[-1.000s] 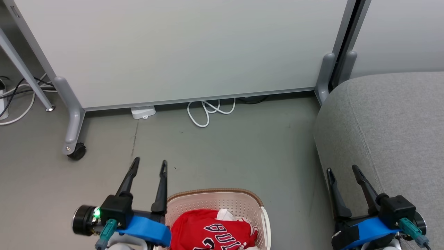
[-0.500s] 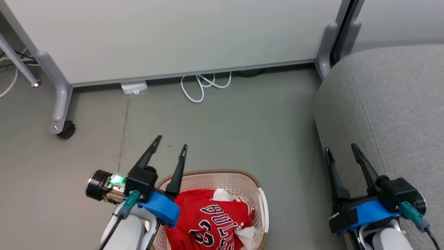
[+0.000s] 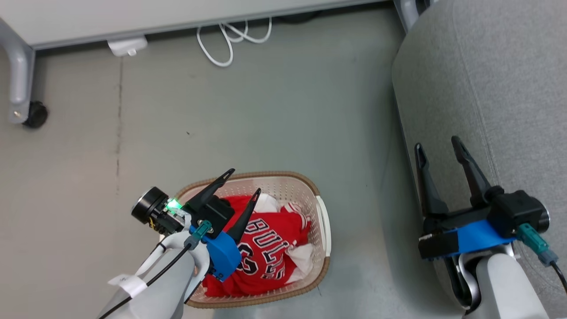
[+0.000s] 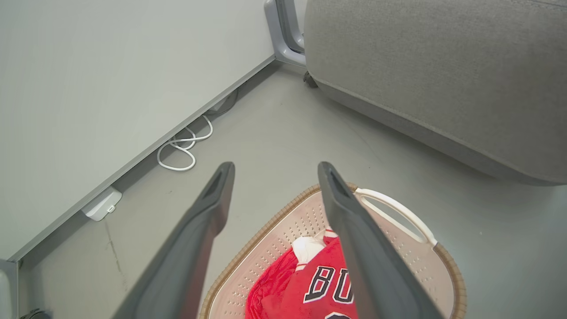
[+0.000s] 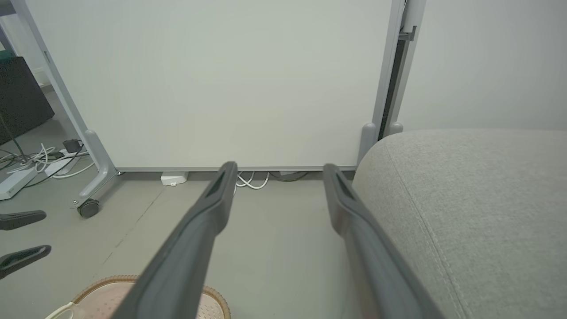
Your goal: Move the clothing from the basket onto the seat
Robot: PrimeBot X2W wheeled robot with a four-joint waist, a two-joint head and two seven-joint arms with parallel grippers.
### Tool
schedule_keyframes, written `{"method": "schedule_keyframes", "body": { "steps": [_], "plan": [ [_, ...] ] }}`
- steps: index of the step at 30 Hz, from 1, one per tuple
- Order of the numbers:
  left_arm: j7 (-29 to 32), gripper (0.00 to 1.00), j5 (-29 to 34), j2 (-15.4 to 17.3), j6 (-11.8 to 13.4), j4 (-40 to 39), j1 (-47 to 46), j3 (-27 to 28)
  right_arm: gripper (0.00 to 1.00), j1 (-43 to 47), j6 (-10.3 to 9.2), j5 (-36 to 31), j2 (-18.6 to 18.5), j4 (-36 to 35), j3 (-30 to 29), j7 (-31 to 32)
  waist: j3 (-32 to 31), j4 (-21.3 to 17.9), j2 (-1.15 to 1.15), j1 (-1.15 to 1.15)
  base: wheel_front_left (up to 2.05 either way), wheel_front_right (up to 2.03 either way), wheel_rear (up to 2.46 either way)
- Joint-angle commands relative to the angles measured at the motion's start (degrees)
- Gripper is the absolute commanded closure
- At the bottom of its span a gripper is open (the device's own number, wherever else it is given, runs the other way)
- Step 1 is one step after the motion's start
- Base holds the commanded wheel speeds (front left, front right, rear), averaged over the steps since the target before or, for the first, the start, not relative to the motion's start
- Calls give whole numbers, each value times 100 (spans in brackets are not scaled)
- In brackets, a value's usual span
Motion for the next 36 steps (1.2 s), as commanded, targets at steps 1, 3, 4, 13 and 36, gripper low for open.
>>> {"method": "schedule_keyframes", "body": {
  "steps": [1, 3, 4, 13, 36],
  "plan": [
    [-18, 0, -67, 61, 0, 164, -228, -210, 0, -160, 13, -41, -20, -60, 5, -20, 363, -139, 0, -1, 0, 0, 0],
    [-18, 0, -184, 101, 0, 372, -429, -513, 0, -259, 13, -43, -21, -103, 21, -20, 570, -187, 0, -1, 0, 0, 0],
    [-17, 0, -227, 136, 0, 490, -525, -679, 0, -316, 13, -48, -20, -120, 19, -19, 663, -203, 0, -1, 0, 0, 0],
    [44, 0, -959, 214, 0, 1710, -1330, -2416, 0, -717, 12, -36, -18, -250, 40, -20, 1372, -306, 0, -1, 0, 0, 0],
    [1040, 0, -925, 386, 0, 2526, -2224, -3698, 0, -1242, 12, -120, -18, -848, -1, -19, 2828, -590, 0, -1, 0, 0, 0]
  ]
}}
